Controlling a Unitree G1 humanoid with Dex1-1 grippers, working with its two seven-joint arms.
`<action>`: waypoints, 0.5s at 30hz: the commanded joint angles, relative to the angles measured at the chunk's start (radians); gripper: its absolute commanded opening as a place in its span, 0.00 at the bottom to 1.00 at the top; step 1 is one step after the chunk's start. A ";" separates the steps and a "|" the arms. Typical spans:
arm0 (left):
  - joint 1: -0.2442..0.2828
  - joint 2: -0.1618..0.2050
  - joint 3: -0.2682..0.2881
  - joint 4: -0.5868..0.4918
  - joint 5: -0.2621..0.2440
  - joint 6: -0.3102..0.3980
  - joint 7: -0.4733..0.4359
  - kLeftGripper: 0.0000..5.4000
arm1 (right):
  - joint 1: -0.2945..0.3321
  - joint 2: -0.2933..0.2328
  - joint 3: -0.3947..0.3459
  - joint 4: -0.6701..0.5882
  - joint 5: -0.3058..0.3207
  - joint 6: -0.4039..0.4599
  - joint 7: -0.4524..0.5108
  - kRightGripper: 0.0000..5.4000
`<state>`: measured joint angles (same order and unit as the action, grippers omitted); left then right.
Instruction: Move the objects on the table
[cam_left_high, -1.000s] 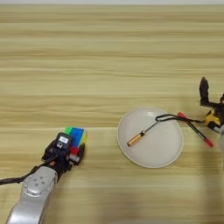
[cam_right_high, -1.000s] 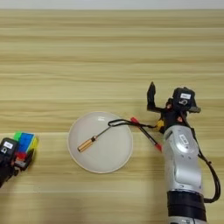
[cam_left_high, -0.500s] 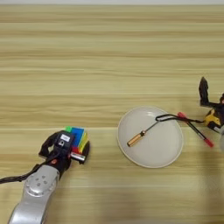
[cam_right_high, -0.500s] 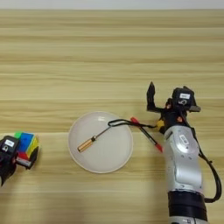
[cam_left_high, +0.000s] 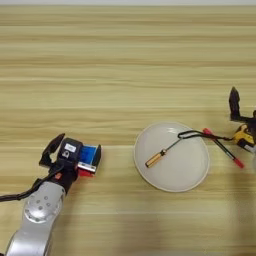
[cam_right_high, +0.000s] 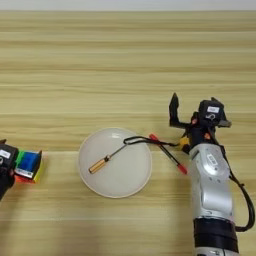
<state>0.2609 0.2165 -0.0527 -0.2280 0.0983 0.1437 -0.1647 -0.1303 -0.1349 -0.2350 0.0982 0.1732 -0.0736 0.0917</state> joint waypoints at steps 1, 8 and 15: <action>-0.025 0.005 0.011 -0.032 -0.025 -0.069 -0.017 1.00 | -0.011 -0.014 -0.010 0.014 0.012 -0.002 0.009 1.00; -0.074 0.019 0.033 -0.012 -0.066 -0.172 -0.056 1.00 | -0.005 -0.056 -0.026 -0.010 0.034 0.054 0.034 1.00; -0.118 -0.026 0.092 0.020 -0.236 -0.168 -0.097 1.00 | -0.011 -0.160 -0.020 0.036 -0.021 0.272 0.026 1.00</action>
